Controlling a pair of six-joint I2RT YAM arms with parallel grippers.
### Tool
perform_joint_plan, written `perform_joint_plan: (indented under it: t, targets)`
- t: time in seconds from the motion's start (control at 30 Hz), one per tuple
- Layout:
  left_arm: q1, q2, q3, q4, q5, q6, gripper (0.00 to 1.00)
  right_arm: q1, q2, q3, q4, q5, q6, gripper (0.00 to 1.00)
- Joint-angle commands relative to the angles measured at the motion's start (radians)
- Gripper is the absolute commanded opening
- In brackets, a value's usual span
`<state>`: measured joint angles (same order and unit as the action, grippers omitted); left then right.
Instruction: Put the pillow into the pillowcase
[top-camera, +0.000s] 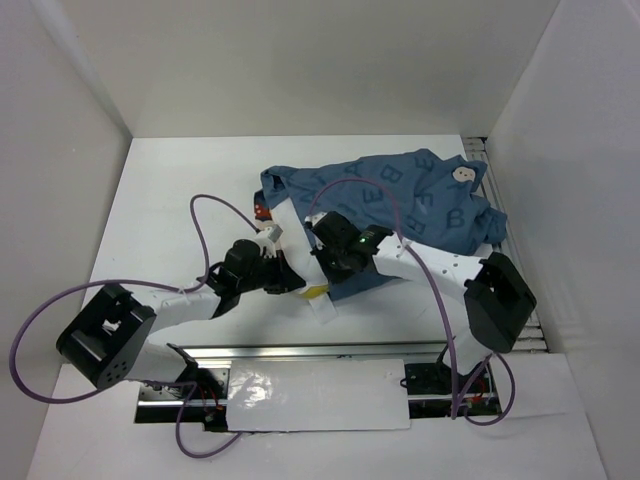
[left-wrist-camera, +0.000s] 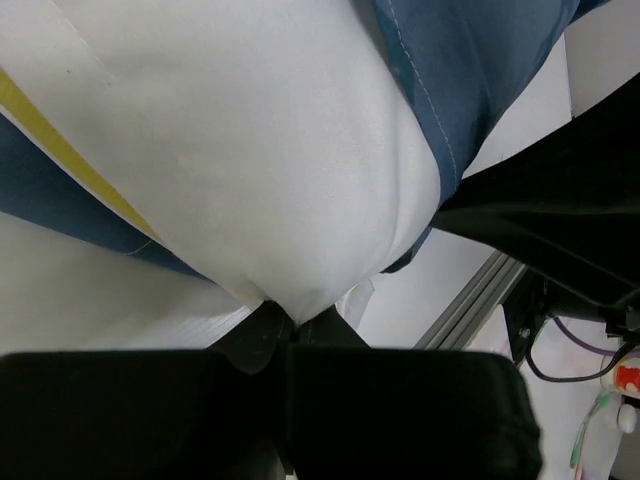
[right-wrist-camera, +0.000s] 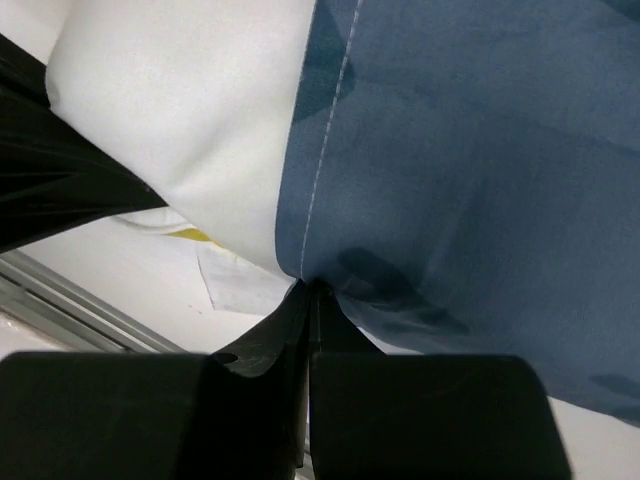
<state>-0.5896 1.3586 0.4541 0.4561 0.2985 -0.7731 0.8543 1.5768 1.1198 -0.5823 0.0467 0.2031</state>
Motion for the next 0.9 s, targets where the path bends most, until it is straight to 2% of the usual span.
perform_joint_plan:
  t: [0.0,0.1,0.27,0.53,0.67,0.87]
  targets:
    - [-0.007,0.004,0.044,0.096,-0.002,-0.023,0.00,-0.009,-0.020,0.044,0.007,0.036,0.016,0.00]
    - [-0.007,-0.018,0.064,0.087,-0.016,-0.003,0.00,-0.009,-0.093,0.055,-0.005,0.035,0.016,0.00]
    - [-0.016,-0.038,0.129,0.096,-0.036,0.017,0.00,-0.009,-0.211,0.101,0.012,-0.103,0.002,0.00]
    - [-0.016,-0.030,0.296,0.033,-0.162,0.069,0.00,-0.009,-0.235,0.284,0.042,-0.313,-0.041,0.00]
    - [-0.065,0.057,0.368,0.010,-0.251,0.106,0.00,-0.020,-0.215,0.357,0.042,-0.253,-0.054,0.00]
    - [-0.065,0.167,0.344,0.010,-0.243,0.060,0.00,-0.080,-0.213,0.318,0.007,-0.214,-0.021,0.00]
